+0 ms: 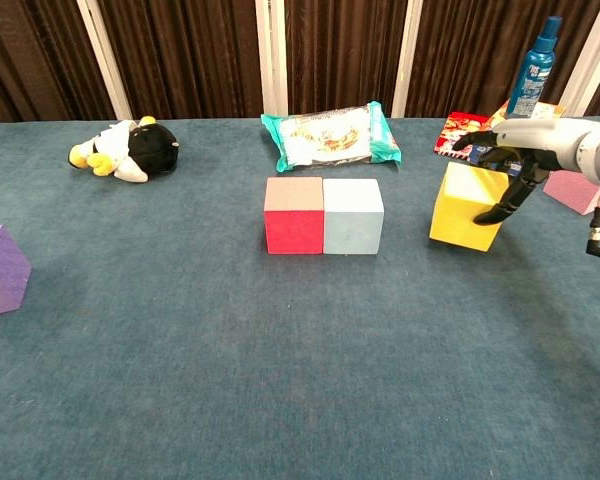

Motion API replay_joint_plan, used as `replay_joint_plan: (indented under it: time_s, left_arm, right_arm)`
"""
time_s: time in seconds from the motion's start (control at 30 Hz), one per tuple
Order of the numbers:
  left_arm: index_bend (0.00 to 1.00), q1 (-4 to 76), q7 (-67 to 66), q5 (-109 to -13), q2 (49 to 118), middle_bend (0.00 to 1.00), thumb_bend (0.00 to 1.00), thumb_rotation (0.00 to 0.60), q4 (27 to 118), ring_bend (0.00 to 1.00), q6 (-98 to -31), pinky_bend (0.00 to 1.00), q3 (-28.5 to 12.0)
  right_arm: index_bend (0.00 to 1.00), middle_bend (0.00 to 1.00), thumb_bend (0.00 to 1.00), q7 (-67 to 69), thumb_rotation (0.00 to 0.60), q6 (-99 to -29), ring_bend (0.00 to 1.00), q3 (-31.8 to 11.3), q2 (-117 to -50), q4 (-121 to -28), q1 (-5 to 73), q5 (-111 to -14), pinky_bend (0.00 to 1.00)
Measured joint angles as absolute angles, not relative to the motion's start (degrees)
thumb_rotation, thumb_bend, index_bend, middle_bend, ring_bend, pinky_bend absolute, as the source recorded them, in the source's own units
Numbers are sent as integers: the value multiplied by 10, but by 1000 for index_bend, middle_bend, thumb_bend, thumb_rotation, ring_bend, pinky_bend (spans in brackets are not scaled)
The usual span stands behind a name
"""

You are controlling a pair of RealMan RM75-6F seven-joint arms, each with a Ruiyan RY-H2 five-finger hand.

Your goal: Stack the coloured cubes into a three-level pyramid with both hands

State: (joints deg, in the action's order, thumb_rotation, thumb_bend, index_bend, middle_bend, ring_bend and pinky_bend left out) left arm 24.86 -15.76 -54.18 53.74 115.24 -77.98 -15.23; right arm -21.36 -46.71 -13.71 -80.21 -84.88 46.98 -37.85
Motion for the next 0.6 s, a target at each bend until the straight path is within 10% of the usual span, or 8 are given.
replay_joint_plan:
  time_s: [0.6]
  left_arm:
    - [0, 251, -176, -535, 548, 0, 76, 600, 1142, 0, -780, 3, -153]
  right_arm:
    - [0, 449, 268, -102, 600, -316, 360, -140, -786, -766, 528, -563, 0]
